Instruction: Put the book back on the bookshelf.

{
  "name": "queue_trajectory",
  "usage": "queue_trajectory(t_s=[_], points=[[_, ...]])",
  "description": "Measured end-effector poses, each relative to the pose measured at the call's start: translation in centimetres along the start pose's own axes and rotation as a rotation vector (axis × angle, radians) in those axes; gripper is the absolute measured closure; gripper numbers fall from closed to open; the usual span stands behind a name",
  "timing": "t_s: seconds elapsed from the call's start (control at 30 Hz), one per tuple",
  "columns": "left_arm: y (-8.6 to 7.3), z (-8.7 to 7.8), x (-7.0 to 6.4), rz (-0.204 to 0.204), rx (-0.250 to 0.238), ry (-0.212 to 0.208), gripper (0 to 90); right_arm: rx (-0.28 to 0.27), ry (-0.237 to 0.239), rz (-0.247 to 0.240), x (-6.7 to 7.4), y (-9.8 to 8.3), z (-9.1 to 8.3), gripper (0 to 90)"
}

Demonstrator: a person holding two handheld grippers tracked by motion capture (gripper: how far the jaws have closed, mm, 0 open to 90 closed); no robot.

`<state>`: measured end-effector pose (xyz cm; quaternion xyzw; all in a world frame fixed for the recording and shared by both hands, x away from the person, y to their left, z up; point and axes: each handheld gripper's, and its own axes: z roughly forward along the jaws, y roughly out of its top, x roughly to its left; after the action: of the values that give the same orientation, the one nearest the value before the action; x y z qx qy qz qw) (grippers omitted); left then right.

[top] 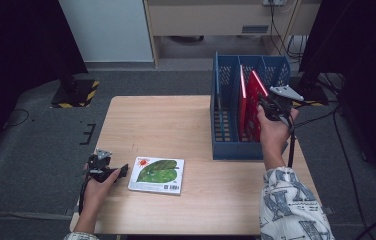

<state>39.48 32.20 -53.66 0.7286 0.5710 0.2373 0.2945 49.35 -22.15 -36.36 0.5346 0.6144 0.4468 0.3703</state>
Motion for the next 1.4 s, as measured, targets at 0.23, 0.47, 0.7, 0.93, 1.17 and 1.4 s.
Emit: queue_trajectory(t_s=[0.23, 0.47, 0.7, 0.93, 1.17, 1.4], points=[[0.0, 0.0, 0.0, 0.001, 0.000, 0.000, 1.3, -0.001, -0.021, 0.016, -0.1, 0.0, 1.4, 79.7], [0.1, 0.1, 0.0, 0.001, -0.001, 0.000, 1.5, -0.004, -0.030, 0.009, 0.3, 0.1, 2.5, 79.5], [0.1, 0.1, 0.0, 0.003, -0.001, -0.001, 1.5, -0.008, -0.026, -0.002, 0.6, -0.3, 2.1, 79.0], [0.1, 0.1, -0.1, 0.003, -0.001, -0.002, 1.7, 0.004, -0.004, -0.010, 0.9, -0.3, 1.8, 77.0], [0.1, 0.1, -0.1, 0.003, -0.002, -0.002, 1.7, 0.014, 0.022, -0.015, 1.1, -0.3, 1.6, 74.7], [0.1, 0.1, -0.1, 0.004, -0.001, -0.003, 1.8, 0.021, 0.050, -0.023, 1.2, -0.5, 0.8, 71.2]])
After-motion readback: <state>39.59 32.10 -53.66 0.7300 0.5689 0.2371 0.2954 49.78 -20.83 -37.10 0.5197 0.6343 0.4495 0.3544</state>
